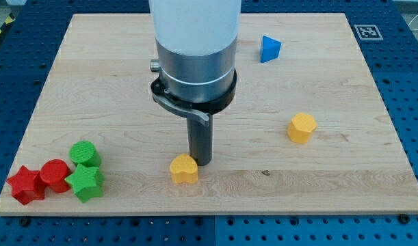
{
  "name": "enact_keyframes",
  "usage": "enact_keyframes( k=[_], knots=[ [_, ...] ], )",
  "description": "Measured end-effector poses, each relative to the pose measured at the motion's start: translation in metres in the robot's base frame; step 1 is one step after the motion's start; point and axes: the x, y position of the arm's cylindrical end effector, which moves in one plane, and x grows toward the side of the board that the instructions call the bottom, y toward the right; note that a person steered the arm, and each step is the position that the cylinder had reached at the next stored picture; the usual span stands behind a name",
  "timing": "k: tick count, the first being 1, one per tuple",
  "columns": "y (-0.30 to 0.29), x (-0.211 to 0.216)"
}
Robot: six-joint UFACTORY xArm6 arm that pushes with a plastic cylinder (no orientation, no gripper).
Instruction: Push the yellow heart towards the bottom center
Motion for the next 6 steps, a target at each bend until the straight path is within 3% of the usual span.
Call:
enact_keyframes(
  k=[2, 6],
  knots=[
    [-0.003, -0.024],
    [-0.029, -0.005]
  ],
)
